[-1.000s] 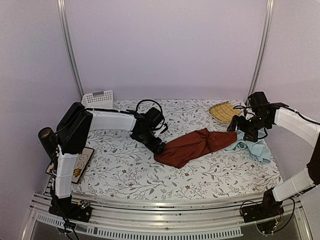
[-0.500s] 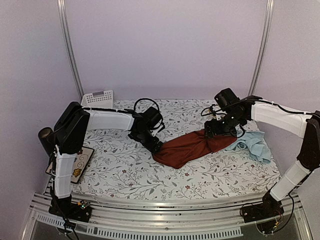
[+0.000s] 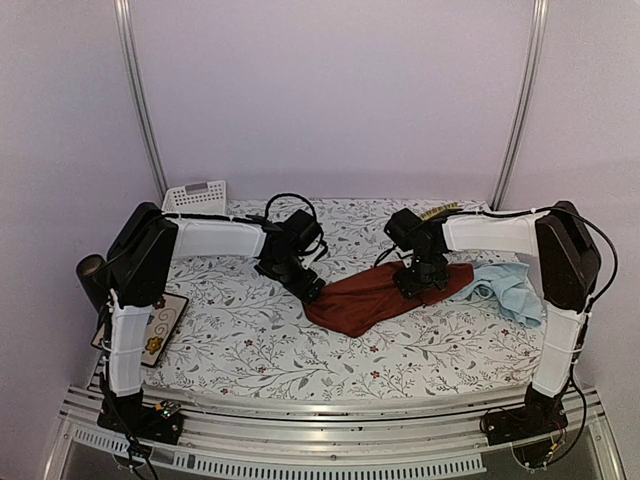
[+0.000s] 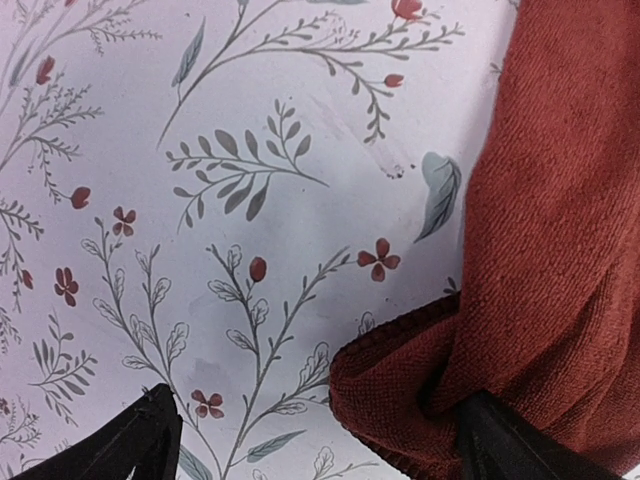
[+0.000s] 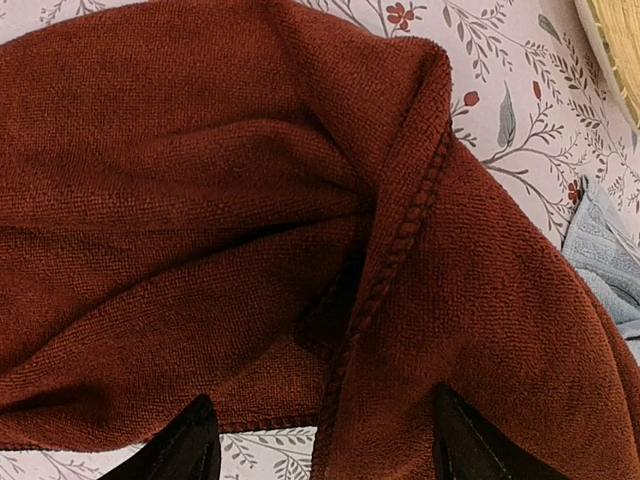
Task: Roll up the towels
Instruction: Adjust the towel at the center of the board.
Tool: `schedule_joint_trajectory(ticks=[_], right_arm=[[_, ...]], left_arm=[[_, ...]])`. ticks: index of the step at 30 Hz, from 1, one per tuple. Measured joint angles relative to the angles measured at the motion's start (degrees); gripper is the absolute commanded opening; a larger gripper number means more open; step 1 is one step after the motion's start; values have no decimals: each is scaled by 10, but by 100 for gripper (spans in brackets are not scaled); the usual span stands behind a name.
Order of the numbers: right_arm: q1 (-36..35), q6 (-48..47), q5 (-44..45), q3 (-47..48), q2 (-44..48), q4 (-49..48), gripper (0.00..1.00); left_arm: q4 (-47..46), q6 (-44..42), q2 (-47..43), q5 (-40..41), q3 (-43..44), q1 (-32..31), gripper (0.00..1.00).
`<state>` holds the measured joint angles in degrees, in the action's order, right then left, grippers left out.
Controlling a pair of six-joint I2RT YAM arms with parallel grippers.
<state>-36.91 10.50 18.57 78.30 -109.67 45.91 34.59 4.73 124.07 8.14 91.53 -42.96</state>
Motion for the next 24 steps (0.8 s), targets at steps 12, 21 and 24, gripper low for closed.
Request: schedule_joint_trajectory(ticks=[12, 21, 24], right_arm=[[-13, -24, 55, 34, -32, -12, 14], [-13, -23, 76, 34, -46, -14, 29], [-13, -23, 78, 34, -50, -14, 32]], left_arm=[[-2, 16, 0, -19, -15, 1, 97], [-4, 18, 0, -24, -16, 2, 97], [-4, 18, 0, -26, -16, 2, 97]])
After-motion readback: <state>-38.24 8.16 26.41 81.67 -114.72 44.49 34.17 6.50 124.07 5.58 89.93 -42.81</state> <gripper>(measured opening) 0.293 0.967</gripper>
